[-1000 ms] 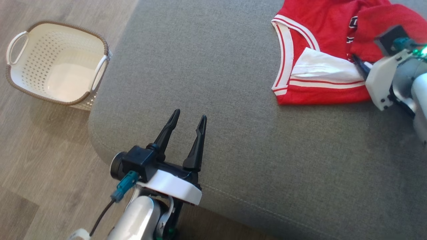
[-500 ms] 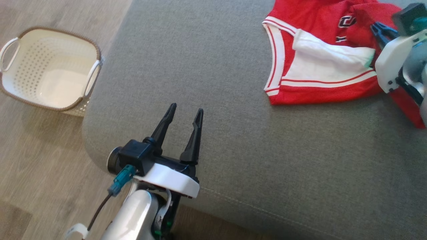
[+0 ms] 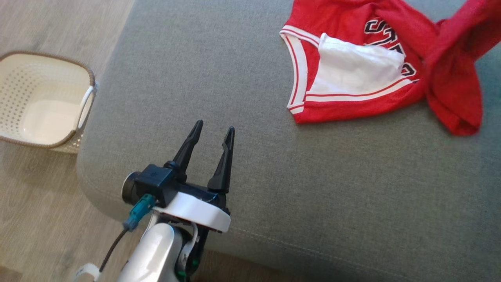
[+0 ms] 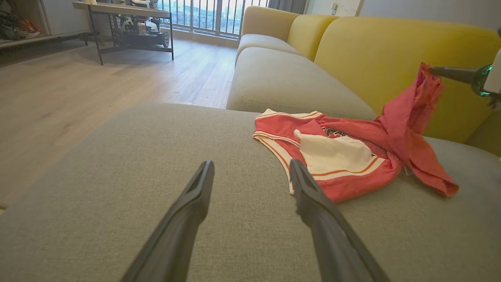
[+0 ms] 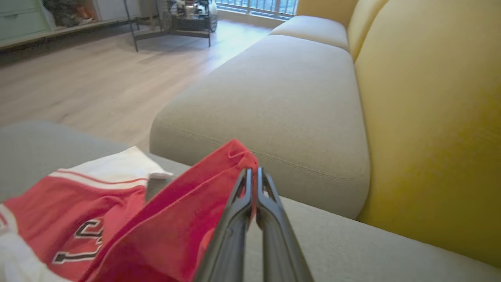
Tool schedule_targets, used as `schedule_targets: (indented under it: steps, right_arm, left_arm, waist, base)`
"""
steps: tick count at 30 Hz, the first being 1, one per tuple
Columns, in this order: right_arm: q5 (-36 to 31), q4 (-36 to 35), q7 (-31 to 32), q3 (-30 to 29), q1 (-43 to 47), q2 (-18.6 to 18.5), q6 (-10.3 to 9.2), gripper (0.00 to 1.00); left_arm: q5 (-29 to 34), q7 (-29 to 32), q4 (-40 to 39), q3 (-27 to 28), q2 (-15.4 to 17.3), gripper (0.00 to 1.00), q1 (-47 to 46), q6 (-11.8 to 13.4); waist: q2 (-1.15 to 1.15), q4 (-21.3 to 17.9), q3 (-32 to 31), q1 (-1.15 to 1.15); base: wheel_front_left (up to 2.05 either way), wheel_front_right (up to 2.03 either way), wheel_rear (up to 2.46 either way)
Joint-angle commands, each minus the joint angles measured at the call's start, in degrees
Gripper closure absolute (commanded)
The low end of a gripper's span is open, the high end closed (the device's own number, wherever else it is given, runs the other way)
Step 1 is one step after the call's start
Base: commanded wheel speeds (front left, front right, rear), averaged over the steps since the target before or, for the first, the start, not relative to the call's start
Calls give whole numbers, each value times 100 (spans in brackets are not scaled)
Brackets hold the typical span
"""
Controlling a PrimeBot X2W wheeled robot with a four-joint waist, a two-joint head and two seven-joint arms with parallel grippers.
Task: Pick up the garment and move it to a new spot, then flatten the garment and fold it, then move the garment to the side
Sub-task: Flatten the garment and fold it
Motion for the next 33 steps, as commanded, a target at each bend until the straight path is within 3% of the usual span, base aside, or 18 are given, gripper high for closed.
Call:
schedule_targets:
  steps: [1,8,13,14,15,19,26,29,33]
  right_arm:
    - [-56,-23,-88,-146,-240,-142,-2,100]
    - [-722,667,-393,-1022,-773,-567,-2,100]
    - [-1149,1060,-697,-1652,-816,-590,-2,100]
    - [-1226,1134,-691,-1768,-795,-570,-2,17]
    - [-1313,1211,-632,-1902,-762,-587,-2,0]
    - [-1651,1362,-255,-2298,-602,-384,-2,0]
    - [-1992,1329,-571,-2590,-429,228,-2,0]
    - [-1972,1274,-739,-2571,-342,498,-2,0]
    - [-1699,873,-1023,-2158,64,1207,-2,0]
  left_arm:
    - [40,-29,-212,136,26,0,-131,-15]
    - [-12,-29,-187,25,26,0,-204,8]
    - [10,-29,-156,91,26,0,-176,38]
    - [34,-29,-143,91,26,0,-182,21]
    - [53,-29,-130,87,26,0,-197,4]
    - [79,-29,-136,101,26,0,-292,-11]
    - [221,-29,-57,233,26,0,-275,-56]
    - [257,-29,-43,311,26,0,-240,-75]
    - [324,-29,-96,539,26,0,-140,-118]
  waist:
    - [0,56,95,0]
    - [0,236,318,0]
    - [0,132,312,0]
    - [0,87,305,0]
    - [0,45,295,0]
    - [0,-143,236,0]
    - [0,-561,-35,0]
    - [0,-695,-169,0]
    - [0,-1024,-478,0]
  base:
    - [0,0,0]
    - [0,0,0]
    - [0,0,0]
    - [0,0,0]
    - [0,0,0]
    - [0,0,0]
    - [0,0,0]
    - [0,0,0]
    - [0,0,0]
